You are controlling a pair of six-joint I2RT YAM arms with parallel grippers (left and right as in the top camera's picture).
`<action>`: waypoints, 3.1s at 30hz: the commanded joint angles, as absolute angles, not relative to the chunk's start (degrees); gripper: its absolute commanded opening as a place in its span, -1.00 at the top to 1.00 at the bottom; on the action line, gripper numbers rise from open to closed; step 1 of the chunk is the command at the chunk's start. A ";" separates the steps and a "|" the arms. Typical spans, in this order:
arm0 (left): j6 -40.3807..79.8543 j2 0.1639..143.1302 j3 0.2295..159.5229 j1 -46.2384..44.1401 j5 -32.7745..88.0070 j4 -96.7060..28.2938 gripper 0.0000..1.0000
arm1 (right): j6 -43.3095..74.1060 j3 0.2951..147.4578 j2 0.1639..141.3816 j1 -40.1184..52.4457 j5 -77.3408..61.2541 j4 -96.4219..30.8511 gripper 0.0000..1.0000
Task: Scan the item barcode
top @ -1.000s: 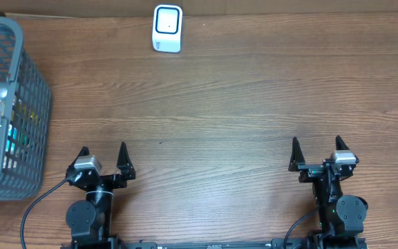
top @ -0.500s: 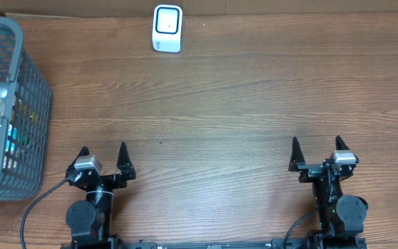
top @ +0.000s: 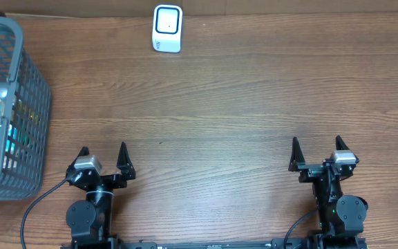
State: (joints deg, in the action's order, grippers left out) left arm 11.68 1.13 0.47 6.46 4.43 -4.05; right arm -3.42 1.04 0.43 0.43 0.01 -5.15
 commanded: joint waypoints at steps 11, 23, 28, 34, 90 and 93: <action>11.81 1.06 0.36 6.72 4.01 -4.29 -0.99 | -3.70 0.45 0.16 0.69 0.30 -4.80 -1.00; 11.81 1.06 0.36 6.72 4.01 -4.29 -0.99 | -3.70 0.45 0.16 0.69 0.32 -4.80 -1.00; 11.81 1.06 0.36 6.72 4.01 -4.29 -0.99 | -3.68 0.45 0.16 0.69 0.32 -4.80 -1.00; 11.81 1.06 0.36 6.72 4.01 -4.29 -0.99 | -3.70 0.45 0.16 0.69 0.32 -4.82 -1.00; 11.05 1.06 0.36 5.98 2.63 -3.46 -0.99 | -3.68 0.45 0.16 0.69 0.32 -4.82 -1.00; 10.48 1.06 0.36 5.98 -0.84 -0.23 -0.99 | -3.68 0.45 0.16 0.69 0.32 -4.80 -1.00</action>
State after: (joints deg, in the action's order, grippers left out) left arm 11.60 1.13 0.47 6.35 2.52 -1.48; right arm -3.42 1.06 0.43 0.43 0.01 -5.13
